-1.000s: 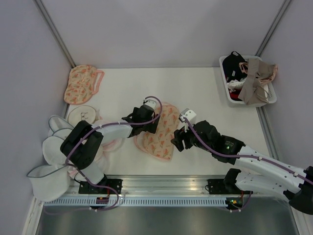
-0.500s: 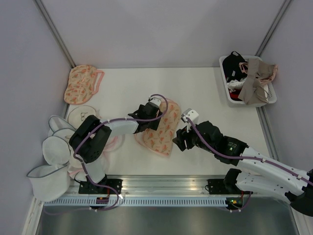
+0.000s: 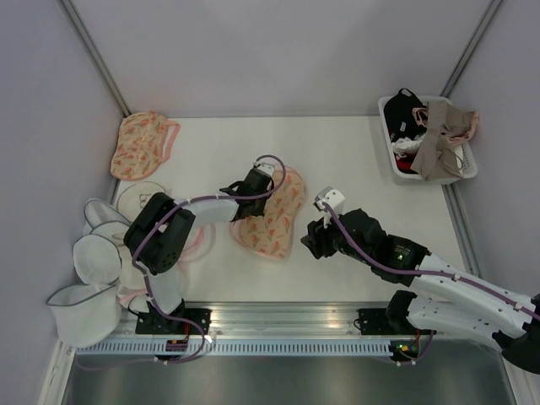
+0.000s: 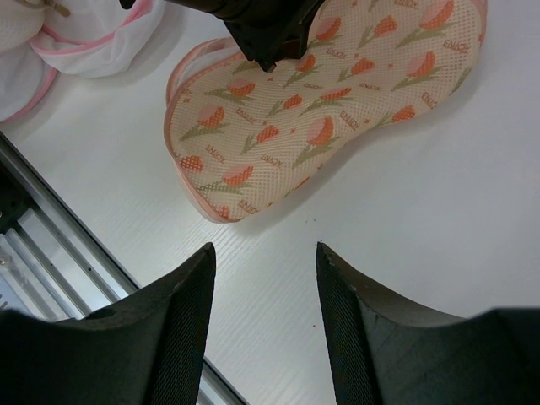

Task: Unzip the laundry bag and remove the bra

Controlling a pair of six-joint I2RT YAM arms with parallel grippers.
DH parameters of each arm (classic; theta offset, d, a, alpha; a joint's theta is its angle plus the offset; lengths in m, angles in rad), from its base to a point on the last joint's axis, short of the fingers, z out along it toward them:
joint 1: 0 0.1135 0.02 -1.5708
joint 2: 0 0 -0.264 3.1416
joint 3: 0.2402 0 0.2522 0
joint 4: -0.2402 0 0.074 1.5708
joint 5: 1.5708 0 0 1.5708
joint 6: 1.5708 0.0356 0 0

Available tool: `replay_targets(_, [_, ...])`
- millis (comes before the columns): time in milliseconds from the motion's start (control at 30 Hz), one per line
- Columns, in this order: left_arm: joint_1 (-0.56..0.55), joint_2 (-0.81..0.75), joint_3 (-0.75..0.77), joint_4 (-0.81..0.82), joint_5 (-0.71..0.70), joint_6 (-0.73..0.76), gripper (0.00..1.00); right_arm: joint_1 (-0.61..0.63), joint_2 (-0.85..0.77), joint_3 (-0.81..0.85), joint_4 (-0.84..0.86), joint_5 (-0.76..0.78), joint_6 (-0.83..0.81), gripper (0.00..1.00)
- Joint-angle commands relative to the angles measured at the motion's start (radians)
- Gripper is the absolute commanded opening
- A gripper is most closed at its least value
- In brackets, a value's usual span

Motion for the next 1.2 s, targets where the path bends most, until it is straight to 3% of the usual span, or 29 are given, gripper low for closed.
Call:
replay_targets(0, [0.029,0.047,0.012,-0.118,0.012,-0.041,0.02,0.001,-0.018,0.014,-0.011,0.032,0.013,0.56])
replay_targets(167, [0.103,0.044,0.012,-0.164,0.007,-0.128,0.02,0.001,-0.027,0.014,-0.017,0.043,0.018,0.55])
replay_targets(267, [0.204,0.023,0.008,-0.214,0.013,-0.232,0.02,0.001,-0.035,0.017,-0.023,0.053,0.019,0.55])
replay_targets(433, [0.472,-0.013,-0.032,-0.25,0.165,-0.413,0.02,0.0,-0.049,0.028,-0.042,0.063,0.023,0.55])
replay_targets(600, [0.707,-0.095,-0.121,-0.239,0.217,-0.571,0.02,0.001,-0.073,0.033,-0.049,0.067,0.026,0.55])
replay_targets(900, [0.933,-0.492,-0.392,-0.288,0.098,-0.765,0.02,0.001,-0.099,0.031,-0.056,0.08,0.035,0.56])
replay_targets(1067, [0.971,-0.738,-0.466,-0.309,0.114,-0.736,0.02,0.001,-0.103,0.022,-0.042,0.072,0.047,0.57])
replay_targets(1133, [0.97,-0.781,-0.463,-0.311,0.16,-0.681,0.1,0.001,-0.101,0.019,-0.045,0.067,0.053,0.61])
replay_targets(1167, [0.97,-0.819,-0.465,-0.309,0.205,-0.67,0.21,0.001,-0.103,0.017,-0.043,0.067,0.056,0.63])
